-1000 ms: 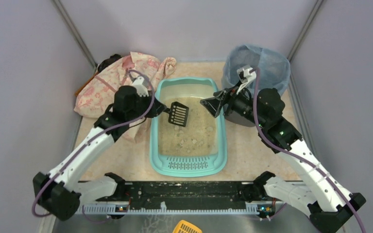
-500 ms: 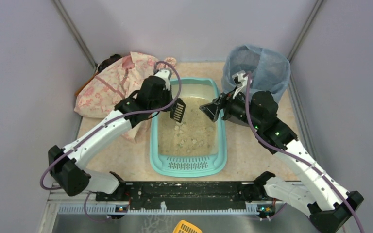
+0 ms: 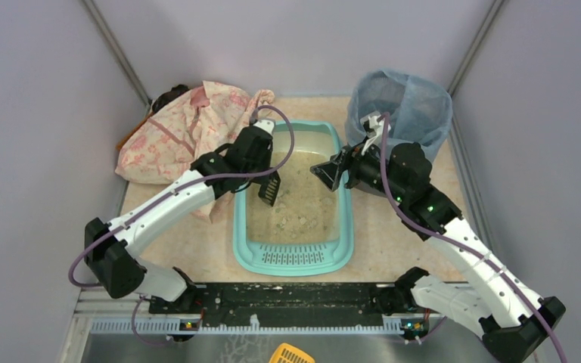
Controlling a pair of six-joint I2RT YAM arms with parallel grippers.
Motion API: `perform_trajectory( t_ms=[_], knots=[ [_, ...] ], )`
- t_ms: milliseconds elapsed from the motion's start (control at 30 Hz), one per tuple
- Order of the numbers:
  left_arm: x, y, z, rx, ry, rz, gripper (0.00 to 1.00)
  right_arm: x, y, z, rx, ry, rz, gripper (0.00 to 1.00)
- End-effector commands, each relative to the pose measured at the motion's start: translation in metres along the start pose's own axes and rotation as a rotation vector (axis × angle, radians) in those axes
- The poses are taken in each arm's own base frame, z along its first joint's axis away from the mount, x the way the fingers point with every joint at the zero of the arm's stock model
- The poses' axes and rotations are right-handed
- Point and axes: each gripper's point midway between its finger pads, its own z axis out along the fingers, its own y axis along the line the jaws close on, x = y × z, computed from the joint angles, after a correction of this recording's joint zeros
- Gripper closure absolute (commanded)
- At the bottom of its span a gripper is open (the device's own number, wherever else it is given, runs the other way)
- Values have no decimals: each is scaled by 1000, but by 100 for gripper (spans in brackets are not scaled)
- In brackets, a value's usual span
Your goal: Clean the litter box
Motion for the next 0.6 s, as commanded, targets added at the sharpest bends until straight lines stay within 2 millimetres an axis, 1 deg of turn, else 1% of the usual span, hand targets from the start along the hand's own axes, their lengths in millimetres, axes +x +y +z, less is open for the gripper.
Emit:
perform_trajectory(
  t_ms=[0,133,233,400,567],
  knots=[
    [9,-3,6,3,48,13,100,-13,5,-2,-22,-55,-16,23],
    [16,-24,11,104,79,-4,100,-12,3,-3,-10,-54,-19,23],
    [24,-36,14,157,118,-14,100,-10,1,-4,-2,-51,-21,23],
    [32,-43,15,194,139,-21,100,-10,0,-4,2,-51,-23,23],
    [48,-48,27,201,185,-43,100,-10,1,-4,-4,-52,-22,23]
  ],
)
